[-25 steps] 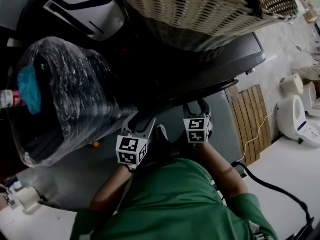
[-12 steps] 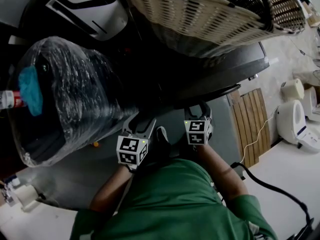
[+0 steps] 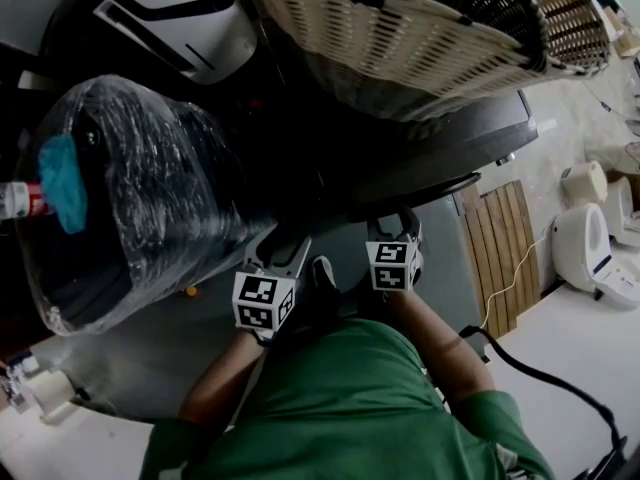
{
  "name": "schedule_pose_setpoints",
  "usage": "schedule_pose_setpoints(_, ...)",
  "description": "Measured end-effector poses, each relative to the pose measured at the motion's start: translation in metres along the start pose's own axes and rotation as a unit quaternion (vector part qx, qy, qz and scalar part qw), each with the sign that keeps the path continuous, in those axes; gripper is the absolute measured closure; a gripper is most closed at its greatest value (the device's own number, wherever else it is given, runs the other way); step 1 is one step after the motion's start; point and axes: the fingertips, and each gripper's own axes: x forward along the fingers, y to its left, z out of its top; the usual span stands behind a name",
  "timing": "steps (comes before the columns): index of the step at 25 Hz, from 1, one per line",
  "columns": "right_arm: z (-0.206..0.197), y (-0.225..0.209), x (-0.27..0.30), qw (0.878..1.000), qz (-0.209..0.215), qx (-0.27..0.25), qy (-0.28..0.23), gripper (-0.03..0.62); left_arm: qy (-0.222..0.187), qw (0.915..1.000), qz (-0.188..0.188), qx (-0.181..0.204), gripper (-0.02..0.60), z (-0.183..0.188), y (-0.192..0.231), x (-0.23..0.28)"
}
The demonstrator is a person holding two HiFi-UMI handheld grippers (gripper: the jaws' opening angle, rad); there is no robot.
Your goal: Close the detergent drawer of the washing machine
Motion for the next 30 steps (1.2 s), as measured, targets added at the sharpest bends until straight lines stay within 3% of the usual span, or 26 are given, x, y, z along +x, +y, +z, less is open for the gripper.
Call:
schedule_pose_setpoints(10, 0.001, -0.002, 0.001, 1.000, 0.003, -0.004, 0.010, 0.344, -0.004, 1.0000, -0.001, 0.002, 0.348, 0.000, -0.007, -0.006)
schedule_pose_setpoints(17, -0.003, -0.001, -0.005, 0.998, 0.050, -0.033, 0.019, 0.344, -0.017, 0.9999, 0.003, 0.002, 0.348, 0.005, -0.014, -0.013)
schedule_pose_setpoints(21, -0.010, -0.014, -0.026, 0.998, 0.054, -0.009, 0.020, 0.353, -0.028, 0.9996, 0.009, 0.000, 0.348, 0.008, -0.020, -0.019)
schedule_pose_setpoints(26, 0.035, -0.028, -0.078, 0.996, 0.057, 0.027, -0.060, 0.390, -0.061, 0.9979, 0.022, -0.001, 0.348, 0.025, -0.025, -0.032)
schedule_pose_setpoints(30, 0.094, -0.033, -0.131, 0.986, 0.062, 0.012, -0.152, 0.415, -0.115, 0.9925, 0.040, 0.005, 0.348, 0.063, -0.027, -0.048)
